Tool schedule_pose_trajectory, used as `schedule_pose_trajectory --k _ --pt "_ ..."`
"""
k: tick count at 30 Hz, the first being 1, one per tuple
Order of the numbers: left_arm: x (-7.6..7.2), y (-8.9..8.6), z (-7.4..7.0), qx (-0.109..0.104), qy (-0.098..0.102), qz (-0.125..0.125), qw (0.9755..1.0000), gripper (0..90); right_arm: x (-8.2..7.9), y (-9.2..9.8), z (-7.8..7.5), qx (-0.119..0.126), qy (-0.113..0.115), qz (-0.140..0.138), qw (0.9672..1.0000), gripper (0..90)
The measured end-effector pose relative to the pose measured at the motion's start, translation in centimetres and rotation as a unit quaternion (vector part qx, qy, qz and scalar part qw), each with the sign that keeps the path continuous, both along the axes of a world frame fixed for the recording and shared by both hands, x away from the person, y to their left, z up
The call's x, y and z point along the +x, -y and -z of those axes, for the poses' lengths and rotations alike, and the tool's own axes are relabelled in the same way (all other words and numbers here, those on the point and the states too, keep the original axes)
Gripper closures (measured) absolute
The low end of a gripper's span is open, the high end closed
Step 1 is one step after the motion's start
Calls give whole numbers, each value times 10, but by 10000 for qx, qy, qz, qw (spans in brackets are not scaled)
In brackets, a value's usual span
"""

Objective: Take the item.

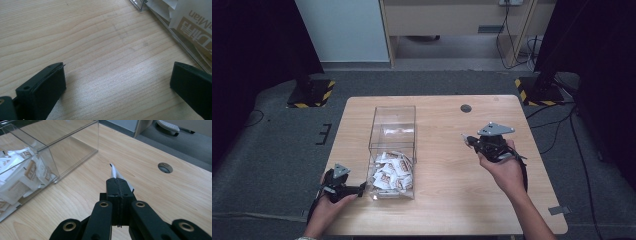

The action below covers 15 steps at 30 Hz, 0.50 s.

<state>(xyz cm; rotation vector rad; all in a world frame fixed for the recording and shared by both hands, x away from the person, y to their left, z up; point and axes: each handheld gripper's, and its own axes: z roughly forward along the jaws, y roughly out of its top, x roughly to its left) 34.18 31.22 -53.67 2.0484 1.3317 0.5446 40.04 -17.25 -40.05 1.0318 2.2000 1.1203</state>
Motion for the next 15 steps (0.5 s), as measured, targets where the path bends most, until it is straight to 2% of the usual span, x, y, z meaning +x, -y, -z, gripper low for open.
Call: schedule_pose_trajectory --k 9,15 --pt "0 0 0 1 1 0 10000 0 10 20 5 53 10 271 9996 900" --pt "0 0 0 3 2 -3 10000 0 15 22 13 -15 -28 328 9995 900"
